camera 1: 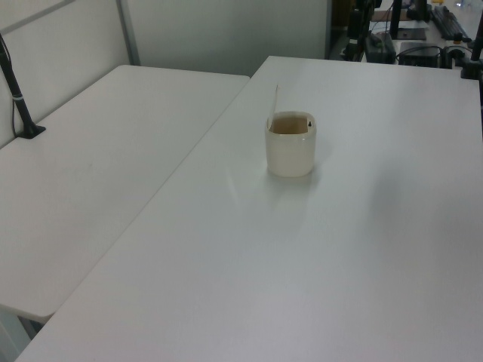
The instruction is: Close the trash bin
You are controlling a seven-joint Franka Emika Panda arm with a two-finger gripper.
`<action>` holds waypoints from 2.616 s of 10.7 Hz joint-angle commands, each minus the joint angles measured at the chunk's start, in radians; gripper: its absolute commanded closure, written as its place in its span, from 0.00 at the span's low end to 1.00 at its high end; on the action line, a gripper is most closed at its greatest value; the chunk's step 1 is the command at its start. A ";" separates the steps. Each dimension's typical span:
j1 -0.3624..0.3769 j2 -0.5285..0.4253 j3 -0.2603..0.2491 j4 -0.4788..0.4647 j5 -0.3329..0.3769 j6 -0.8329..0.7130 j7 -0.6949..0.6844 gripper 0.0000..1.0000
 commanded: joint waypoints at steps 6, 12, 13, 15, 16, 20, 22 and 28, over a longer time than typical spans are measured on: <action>0.008 -0.014 -0.003 -0.024 0.000 -0.009 0.002 0.00; 0.011 -0.010 -0.002 -0.024 0.005 -0.003 -0.003 0.72; 0.014 -0.007 -0.002 -0.024 0.002 0.003 -0.005 0.84; 0.020 0.027 0.001 -0.021 0.006 0.090 -0.006 0.91; 0.018 0.030 0.003 -0.021 0.009 0.155 -0.006 0.91; 0.061 0.131 0.010 0.008 0.009 0.426 -0.003 0.91; 0.079 0.199 0.010 0.021 0.009 0.596 -0.001 0.91; 0.115 0.276 0.018 0.006 0.006 0.783 0.002 0.91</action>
